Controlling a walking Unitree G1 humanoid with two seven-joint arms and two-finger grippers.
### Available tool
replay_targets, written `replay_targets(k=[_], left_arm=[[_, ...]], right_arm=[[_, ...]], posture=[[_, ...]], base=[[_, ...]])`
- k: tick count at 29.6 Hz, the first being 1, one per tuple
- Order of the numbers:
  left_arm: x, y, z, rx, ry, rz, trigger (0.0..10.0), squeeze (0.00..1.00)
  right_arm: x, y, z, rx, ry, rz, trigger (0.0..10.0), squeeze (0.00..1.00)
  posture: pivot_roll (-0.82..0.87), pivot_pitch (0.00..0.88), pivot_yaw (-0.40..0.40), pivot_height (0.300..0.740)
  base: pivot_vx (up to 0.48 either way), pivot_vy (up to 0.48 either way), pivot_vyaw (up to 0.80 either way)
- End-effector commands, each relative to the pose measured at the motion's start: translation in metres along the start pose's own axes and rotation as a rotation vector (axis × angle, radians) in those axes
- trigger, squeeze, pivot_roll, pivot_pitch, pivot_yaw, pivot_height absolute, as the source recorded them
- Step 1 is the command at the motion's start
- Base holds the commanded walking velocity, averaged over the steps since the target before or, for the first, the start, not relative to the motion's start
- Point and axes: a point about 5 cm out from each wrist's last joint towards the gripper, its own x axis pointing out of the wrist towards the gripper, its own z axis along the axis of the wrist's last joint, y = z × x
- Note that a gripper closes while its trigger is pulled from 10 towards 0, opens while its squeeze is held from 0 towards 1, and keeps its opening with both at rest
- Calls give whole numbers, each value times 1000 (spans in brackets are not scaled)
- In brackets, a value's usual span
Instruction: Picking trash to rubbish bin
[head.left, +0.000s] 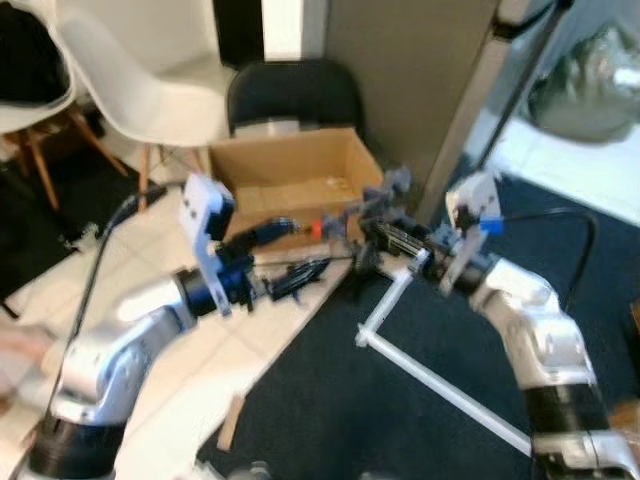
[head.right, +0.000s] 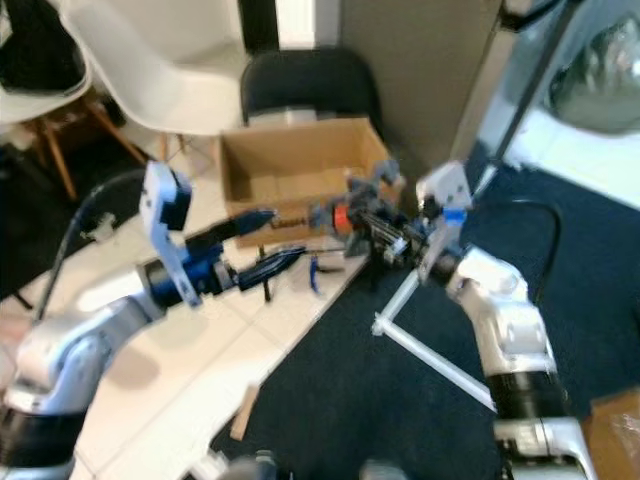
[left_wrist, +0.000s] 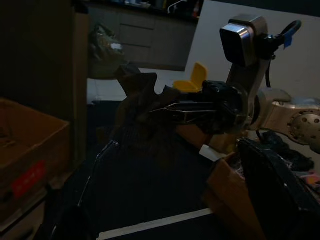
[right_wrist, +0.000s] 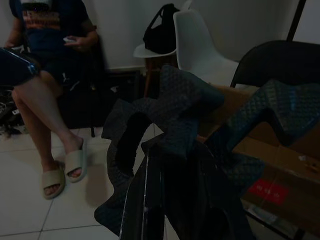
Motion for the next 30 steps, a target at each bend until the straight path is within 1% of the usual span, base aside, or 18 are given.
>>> replay_targets(k=[1, 30], left_arm=[[2, -1, -3, -1, 10, -11, 10000, 0], [2, -1, -4, -4, 5, -7, 10000, 0]], right_arm=[[-3, -1, -3, -4, 13, -8, 10000, 0], [-3, 0, -4, -10, 25, 1, 10000, 0]], posture=[[-38, 0, -16, 740], [-34, 0, -22, 740]], base=[[341, 0, 0], [343, 0, 0]])
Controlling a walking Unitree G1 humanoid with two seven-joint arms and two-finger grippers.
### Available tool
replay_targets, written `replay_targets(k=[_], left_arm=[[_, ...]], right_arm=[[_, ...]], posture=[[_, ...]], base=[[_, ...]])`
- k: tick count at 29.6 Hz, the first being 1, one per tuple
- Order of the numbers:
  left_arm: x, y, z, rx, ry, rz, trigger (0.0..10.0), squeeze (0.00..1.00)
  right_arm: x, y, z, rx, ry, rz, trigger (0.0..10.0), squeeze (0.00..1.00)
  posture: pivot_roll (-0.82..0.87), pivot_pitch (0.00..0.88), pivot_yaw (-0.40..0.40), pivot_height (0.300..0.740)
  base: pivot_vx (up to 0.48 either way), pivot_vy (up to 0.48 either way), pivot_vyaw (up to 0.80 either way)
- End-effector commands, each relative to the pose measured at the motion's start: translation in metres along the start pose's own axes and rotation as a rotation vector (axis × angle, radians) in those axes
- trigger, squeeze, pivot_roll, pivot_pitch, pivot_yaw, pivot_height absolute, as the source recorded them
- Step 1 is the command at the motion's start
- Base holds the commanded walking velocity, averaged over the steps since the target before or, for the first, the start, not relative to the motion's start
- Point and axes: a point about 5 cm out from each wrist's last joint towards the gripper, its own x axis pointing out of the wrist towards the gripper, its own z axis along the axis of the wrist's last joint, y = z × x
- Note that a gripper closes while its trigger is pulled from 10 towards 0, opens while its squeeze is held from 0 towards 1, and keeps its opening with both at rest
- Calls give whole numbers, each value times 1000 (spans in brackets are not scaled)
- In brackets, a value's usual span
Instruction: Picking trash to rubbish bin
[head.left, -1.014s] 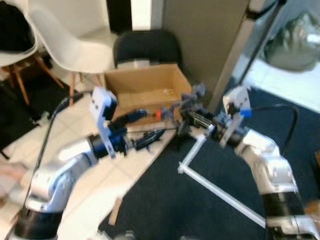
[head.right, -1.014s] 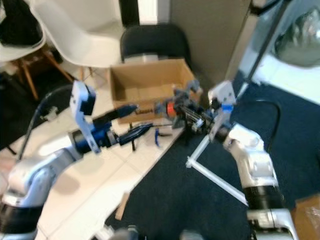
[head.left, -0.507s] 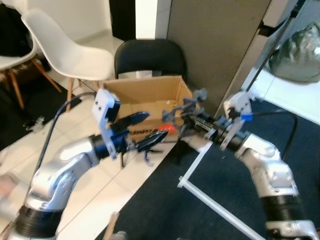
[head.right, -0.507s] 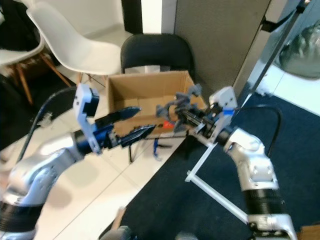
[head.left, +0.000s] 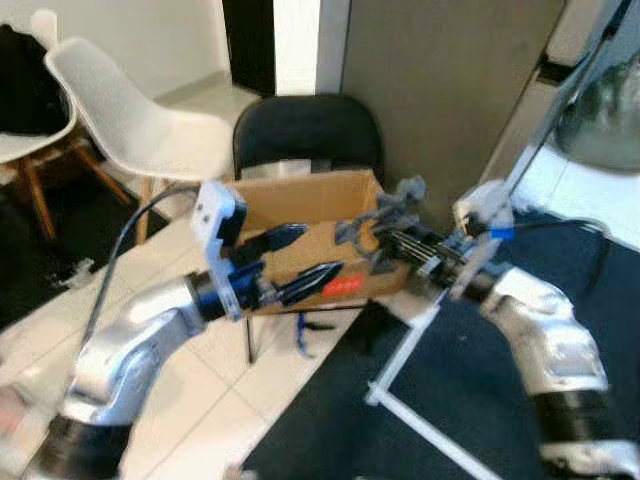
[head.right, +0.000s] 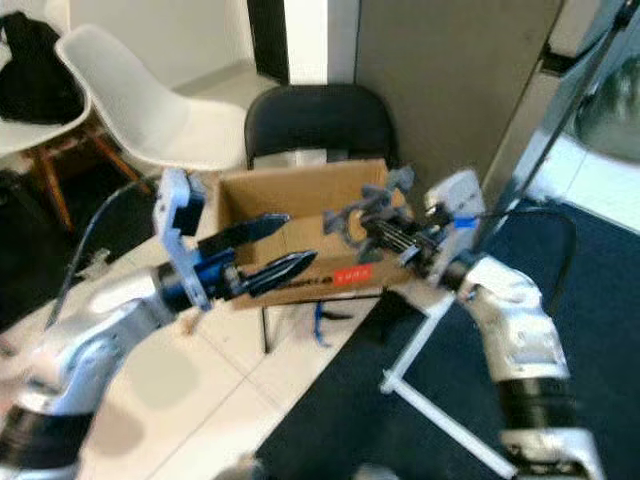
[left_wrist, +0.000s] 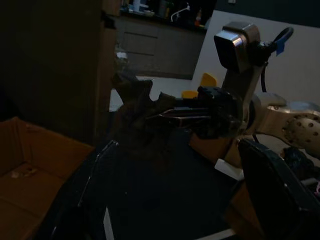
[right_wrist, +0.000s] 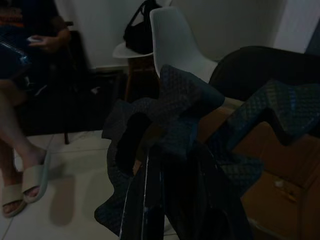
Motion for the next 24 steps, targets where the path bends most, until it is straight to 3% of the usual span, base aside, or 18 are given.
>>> replay_targets(k=[1, 21, 24], left_arm=[[0, 0, -3, 3, 16, 4, 10000, 0], [-17, 7, -14, -41, 82, 81, 10000, 0], [-22, 10, -15, -47, 99, 111, 10000, 0]], right_arm=[[-1, -1, 0, -9, 5, 1, 10000, 0], [-3, -5, 6, -56, -3, -8, 10000, 0], [-1, -1, 9, -105, 6, 17, 10000, 0]], posture=[[-34, 0, -22, 740], [-31, 0, -18, 740], [-30, 0, -15, 740]], base=[[345, 0, 0], [326, 0, 0], [306, 0, 0]])
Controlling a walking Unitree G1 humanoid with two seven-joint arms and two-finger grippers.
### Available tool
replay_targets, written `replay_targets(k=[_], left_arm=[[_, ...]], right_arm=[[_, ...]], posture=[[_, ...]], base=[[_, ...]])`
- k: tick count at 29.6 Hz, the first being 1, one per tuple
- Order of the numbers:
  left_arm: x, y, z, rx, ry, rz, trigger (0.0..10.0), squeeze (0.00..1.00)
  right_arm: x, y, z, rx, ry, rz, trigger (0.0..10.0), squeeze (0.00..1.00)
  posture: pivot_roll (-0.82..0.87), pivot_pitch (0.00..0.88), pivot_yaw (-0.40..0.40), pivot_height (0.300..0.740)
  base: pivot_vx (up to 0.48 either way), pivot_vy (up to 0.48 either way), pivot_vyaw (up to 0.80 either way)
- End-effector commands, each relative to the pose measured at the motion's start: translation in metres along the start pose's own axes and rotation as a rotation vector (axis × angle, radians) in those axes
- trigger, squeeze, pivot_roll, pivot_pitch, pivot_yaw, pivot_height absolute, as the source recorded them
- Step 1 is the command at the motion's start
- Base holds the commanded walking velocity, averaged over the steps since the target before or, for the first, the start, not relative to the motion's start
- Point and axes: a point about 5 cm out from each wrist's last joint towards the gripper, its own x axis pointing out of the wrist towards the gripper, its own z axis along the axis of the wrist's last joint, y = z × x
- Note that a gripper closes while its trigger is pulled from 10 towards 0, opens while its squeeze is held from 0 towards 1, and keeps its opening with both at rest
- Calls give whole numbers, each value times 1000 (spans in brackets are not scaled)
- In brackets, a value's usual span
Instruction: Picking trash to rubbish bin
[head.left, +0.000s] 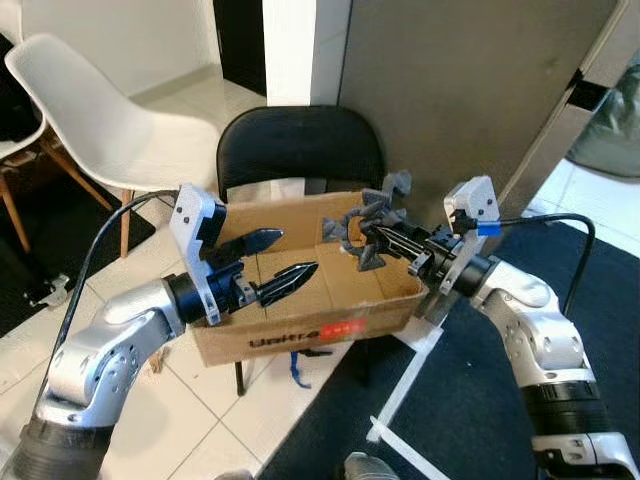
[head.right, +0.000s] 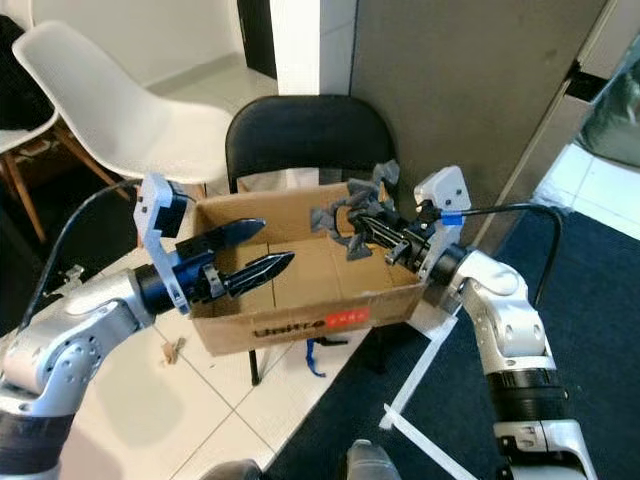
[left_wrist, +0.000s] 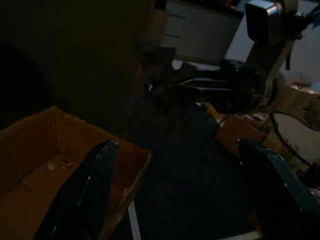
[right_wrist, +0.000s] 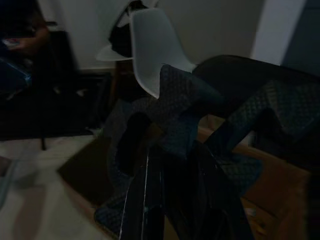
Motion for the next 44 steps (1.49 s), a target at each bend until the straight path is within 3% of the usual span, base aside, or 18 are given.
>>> replay_targets(k=[1, 8, 24, 25, 26, 27, 28, 29, 44], left_arm=[[-6, 5, -2, 4, 29, 38, 10000, 0], [-15, 8, -4, -20, 61, 80, 10000, 0], [-17, 5, -13, -53, 146, 74, 10000, 0], [-17, 4, -14, -61, 158, 71, 10000, 0], [-17, 4, -14, -61, 158, 71, 10000, 0], [-17, 4, -15, -64, 161, 74, 10000, 0], [-17, 4, -15, -64, 161, 74, 10000, 0], [-17, 4, -15, -65, 165, 77, 10000, 0], [-16, 5, -20, -79, 193, 91, 10000, 0]], right_arm=[[2, 2, 6, -45, -13, 17, 10000, 0], [9, 11, 11, -119, -4, 65, 10000, 0], [15, 23, 14, -147, -14, 116, 10000, 0], [16, 22, 13, -149, -4, 111, 10000, 247], [16, 22, 13, -149, -4, 111, 10000, 247], [15, 21, 12, -153, 4, 111, 10000, 580], [15, 21, 12, -153, 4, 111, 10000, 580], [15, 21, 11, -153, 8, 111, 10000, 1000], [12, 15, 7, -143, 23, 77, 10000, 1000]], posture=[[-30, 0, -15, 740], [-29, 0, -15, 740], [-22, 0, -15, 740], [-22, 0, -15, 740], [-22, 0, -15, 740], [-23, 0, -14, 740], [-23, 0, -14, 740], [-23, 0, -15, 740], [-24, 0, -15, 740]], base=[[304, 0, 0], [299, 0, 0], [170, 0, 0], [0, 0, 0], [0, 0, 0], [0, 0, 0], [0, 0, 0], [0, 0, 0], [0, 0, 0]])
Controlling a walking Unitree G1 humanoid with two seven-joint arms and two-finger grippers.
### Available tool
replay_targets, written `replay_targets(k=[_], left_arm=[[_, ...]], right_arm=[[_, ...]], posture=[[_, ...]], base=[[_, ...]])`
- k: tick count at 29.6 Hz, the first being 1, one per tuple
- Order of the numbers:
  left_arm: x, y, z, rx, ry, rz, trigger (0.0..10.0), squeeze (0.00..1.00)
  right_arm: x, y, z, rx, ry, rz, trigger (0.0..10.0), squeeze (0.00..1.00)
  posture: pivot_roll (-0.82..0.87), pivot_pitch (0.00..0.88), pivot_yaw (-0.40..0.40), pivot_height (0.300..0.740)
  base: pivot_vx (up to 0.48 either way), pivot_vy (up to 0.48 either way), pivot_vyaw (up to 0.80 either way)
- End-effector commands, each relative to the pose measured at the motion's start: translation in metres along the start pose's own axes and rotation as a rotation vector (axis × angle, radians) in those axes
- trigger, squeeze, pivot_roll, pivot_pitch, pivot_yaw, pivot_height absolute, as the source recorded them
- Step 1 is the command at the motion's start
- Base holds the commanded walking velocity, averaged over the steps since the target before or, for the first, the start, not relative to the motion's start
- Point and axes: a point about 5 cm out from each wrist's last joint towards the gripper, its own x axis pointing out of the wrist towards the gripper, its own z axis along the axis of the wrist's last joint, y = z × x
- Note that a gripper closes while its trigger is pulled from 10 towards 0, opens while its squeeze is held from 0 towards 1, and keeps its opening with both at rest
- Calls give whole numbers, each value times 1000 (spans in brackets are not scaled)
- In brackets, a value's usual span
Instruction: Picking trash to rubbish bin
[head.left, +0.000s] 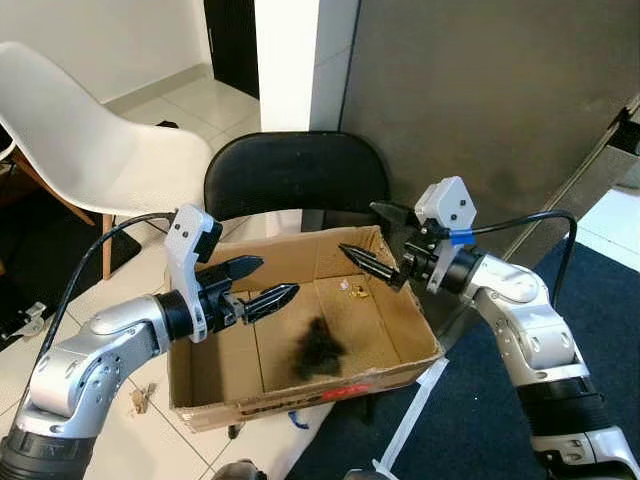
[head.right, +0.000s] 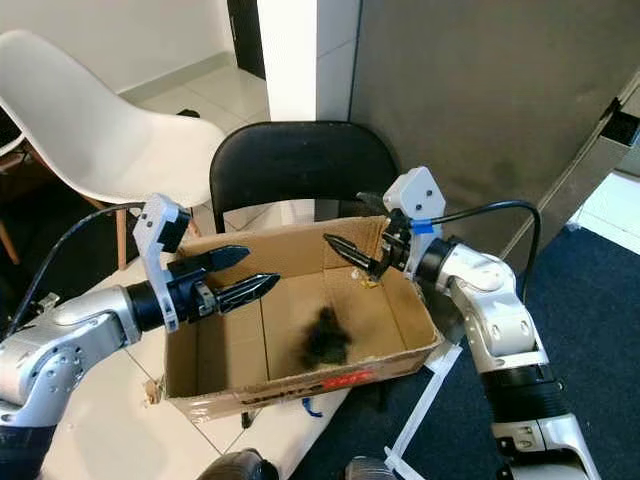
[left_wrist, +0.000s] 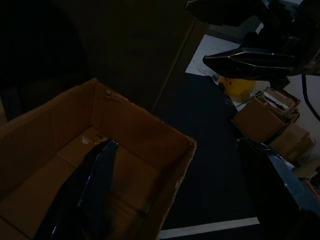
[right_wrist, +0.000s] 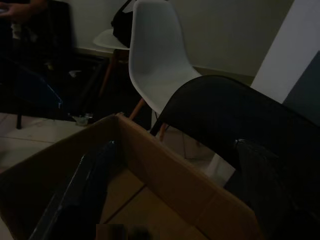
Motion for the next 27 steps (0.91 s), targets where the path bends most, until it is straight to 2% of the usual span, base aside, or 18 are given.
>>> replay_targets(k=[1, 2, 3, 6, 9, 15, 27], left_arm=[[1, 0, -5, 2, 40, 10, 10000, 0], [1, 0, -5, 2, 40, 10, 10000, 0], [1, 1, -6, 5, 41, 22, 10000, 0], [2, 4, -4, 22, 31, 44, 10000, 0], [6, 11, 1, 53, -21, 102, 10000, 0], [13, 16, 5, 37, -81, 147, 10000, 0], [28, 16, 5, -1, -186, 182, 10000, 0]], right_arm=[[-4, -4, -4, 8, 16, -28, 10000, 1000], [-4, -4, -4, 8, 16, -28, 10000, 1000], [-8, -10, -3, 42, 1, -52, 10000, 0], [-12, -15, -3, 88, -23, -74, 10000, 0], [-17, -21, -8, 156, -43, -119, 10000, 0], [-19, -23, -13, 191, -43, -152, 10000, 0], [-13, -21, -17, 251, -70, -192, 10000, 0]], posture=[[-24, 0, -15, 740], [-24, 0, -15, 740], [-22, 0, -21, 740], [-24, 0, -21, 740], [-26, 0, -22, 740], [-31, 0, -21, 740], [-40, 0, -21, 740]], base=[[0, 0, 0], [0, 0, 0], [0, 0, 0], [0, 0, 0], [0, 0, 0], [0, 0, 0], [-325, 0, 0]])
